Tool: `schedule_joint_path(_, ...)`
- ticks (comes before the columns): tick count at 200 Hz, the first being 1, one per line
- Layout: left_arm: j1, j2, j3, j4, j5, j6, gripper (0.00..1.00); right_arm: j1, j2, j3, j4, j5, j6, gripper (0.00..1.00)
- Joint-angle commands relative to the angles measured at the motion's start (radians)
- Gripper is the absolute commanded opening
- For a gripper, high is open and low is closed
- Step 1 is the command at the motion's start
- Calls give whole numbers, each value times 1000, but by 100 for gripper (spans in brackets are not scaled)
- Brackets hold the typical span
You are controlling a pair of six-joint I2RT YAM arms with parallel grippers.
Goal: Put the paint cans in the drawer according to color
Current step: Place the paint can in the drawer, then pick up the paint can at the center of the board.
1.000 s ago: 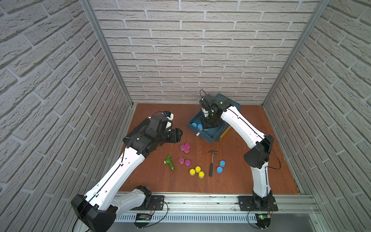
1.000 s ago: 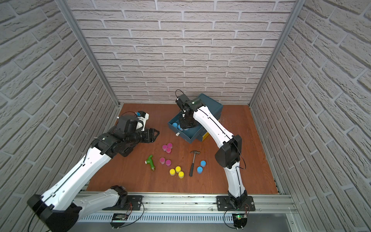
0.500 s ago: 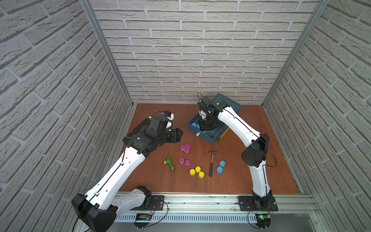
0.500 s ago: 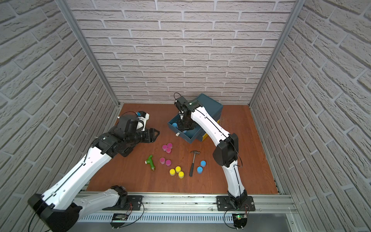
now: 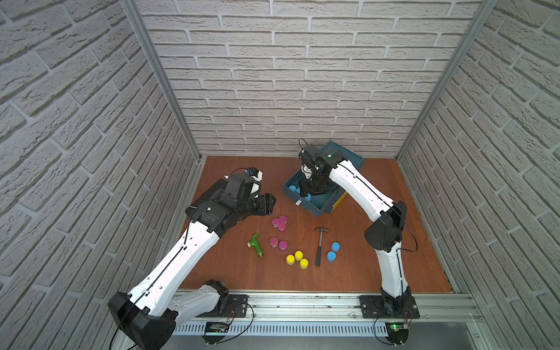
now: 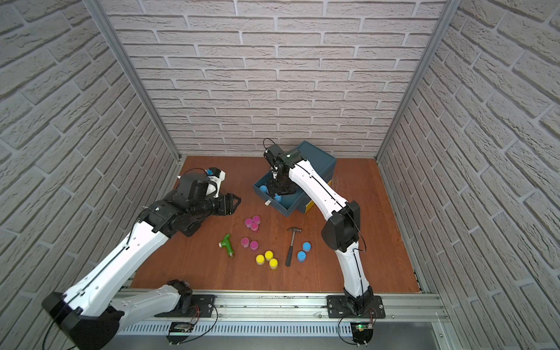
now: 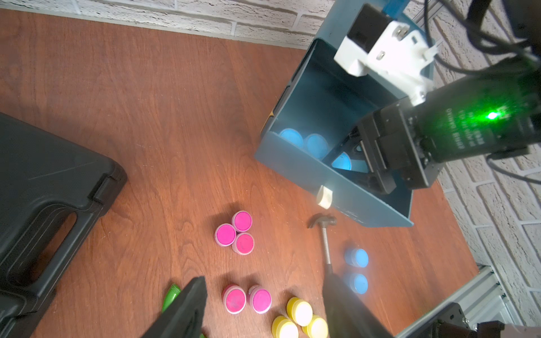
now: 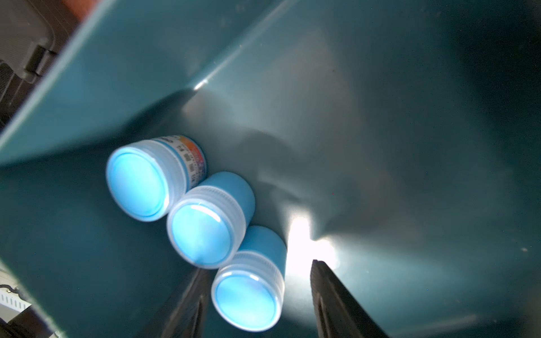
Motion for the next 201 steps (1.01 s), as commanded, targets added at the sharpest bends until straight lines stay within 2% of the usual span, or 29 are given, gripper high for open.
schedule_joint_path(1,-5,-3,23,23,-8,4,68,9,-88,40,14,11,17,61)
schedule_joint_path(55,-6,-4,23,26,-8,4,68,5,-228,31,7,49,64,58)
schedule_joint_path(75,-6,-4,24,29,-10,2,68,4,-318,-35,21,94,108,55)
schedule_joint_path(87,-6,-5,22,31,-10,3,68,4,-402,-141,70,134,143,52)
schedule_joint_path(117,-6,-7,12,42,-8,-3,68,-6,-669,-527,258,222,266,48)
schedule_joint_path(138,-8,-6,10,41,-7,-1,68,-21,-800,-697,270,242,356,47)
schedule_joint_path(183,-10,-2,10,45,-4,5,68,-50,-952,-1003,234,150,512,53)
schedule_joint_path(201,-10,-1,10,46,-5,7,68,-71,-999,-1112,255,108,592,61)
